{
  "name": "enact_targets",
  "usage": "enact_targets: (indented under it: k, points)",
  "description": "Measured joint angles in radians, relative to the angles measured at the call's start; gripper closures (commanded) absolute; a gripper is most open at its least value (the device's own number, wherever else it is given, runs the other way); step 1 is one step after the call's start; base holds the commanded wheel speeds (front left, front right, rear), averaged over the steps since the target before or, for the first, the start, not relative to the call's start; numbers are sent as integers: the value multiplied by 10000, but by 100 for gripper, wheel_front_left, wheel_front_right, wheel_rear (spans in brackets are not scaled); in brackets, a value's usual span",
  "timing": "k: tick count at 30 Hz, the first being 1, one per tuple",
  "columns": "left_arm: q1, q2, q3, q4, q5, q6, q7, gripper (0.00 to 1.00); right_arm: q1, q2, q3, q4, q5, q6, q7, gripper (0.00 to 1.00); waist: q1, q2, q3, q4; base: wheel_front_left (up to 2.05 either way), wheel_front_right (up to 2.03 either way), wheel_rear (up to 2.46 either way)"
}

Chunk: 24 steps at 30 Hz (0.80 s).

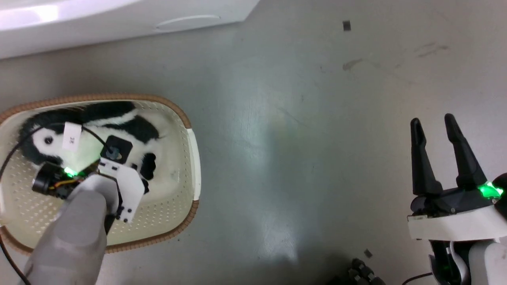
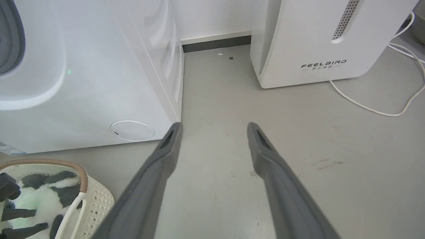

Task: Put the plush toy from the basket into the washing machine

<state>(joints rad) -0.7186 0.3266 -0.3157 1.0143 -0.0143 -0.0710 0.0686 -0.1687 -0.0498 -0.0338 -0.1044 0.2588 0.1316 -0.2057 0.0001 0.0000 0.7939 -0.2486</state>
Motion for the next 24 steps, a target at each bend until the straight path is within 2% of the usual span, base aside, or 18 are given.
enact_targets:
  k: [12, 13, 14, 19, 24]
  points:
    - [-1123, 368, -399, 1131, -84, 257, -268, 0, -250, 0, -58, 13, 734, 0, -267, 0, -1, 0, 1090, -524, 0, 0, 0]
    - [-1210, 385, -424, 1235, -125, 255, -251, 76, -267, 0, -63, 12, 779, 0, -280, 0, -1, 0, 1164, -565, 0, 0, 0]
    - [-1290, 401, -451, 1321, -173, 242, -251, 100, -283, 0, -73, 12, 796, 0, -297, 0, -1, 0, 1237, -603, 0, 0, 0]
    - [-1631, 399, -617, 1801, -347, 151, -359, 100, -447, 0, -167, 67, 821, 0, -420, 0, -1, 0, 1457, -689, 0, 0, 0]
    - [-1611, 259, -742, 2316, -548, 151, -644, 100, -509, 0, -291, 174, 932, 0, -512, 0, -1, 0, 1186, -676, 0, 0, 0]
